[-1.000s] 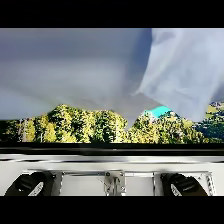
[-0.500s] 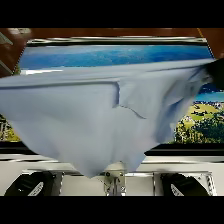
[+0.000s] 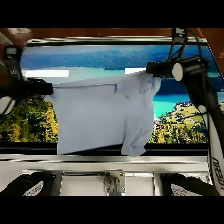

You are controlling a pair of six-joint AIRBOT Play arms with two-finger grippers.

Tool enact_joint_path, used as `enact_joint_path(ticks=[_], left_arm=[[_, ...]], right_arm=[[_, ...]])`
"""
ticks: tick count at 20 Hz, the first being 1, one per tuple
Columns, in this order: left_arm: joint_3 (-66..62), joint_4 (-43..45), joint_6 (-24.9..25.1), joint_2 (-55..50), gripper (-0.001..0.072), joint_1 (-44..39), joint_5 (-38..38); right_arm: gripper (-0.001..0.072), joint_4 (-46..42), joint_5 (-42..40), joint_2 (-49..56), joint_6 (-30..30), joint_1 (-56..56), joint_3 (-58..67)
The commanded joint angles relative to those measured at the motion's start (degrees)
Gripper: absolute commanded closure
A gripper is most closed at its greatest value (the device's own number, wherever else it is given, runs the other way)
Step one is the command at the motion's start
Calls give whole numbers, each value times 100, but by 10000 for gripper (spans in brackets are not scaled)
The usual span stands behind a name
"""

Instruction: Fold the shirts.

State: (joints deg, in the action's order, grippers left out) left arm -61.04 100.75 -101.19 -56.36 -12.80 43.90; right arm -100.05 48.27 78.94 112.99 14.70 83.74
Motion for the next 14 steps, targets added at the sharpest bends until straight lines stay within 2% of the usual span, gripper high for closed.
enact_joint_path(ticks=[1, 2, 7, 9, 10, 11, 12, 14], left_arm=[[-70, -151, -831, -1202, 673, 286, -636], [-70, -352, -964, -1429, 673, 317, -588], [-68, -1722, -968, -2387, 673, 203, -243], [-68, -2184, -944, -2568, 663, 195, -39], [-74, -2197, -942, -2573, 528, 216, 76], [-138, -2173, -885, -2555, 247, 302, 310], [-278, -2168, -695, -2553, 112, 459, 699], [-603, -2168, 96, -2544, 105, 970, 1886]], right_arm=[[642, -52, -1401, 723, 911, -219, -66], [642, -15, -1325, 824, 1051, -315, -66], [641, 463, 109, 1421, 1043, -411, -66], [635, 782, 411, 1644, 1038, -387, -68], [576, 874, 404, 1679, 1040, -389, -66], [276, 870, 433, 1646, 1032, -400, -63], [24, 844, 485, 1558, 798, -446, -39], [26, 608, 901, 1272, -68, -638, 68]])
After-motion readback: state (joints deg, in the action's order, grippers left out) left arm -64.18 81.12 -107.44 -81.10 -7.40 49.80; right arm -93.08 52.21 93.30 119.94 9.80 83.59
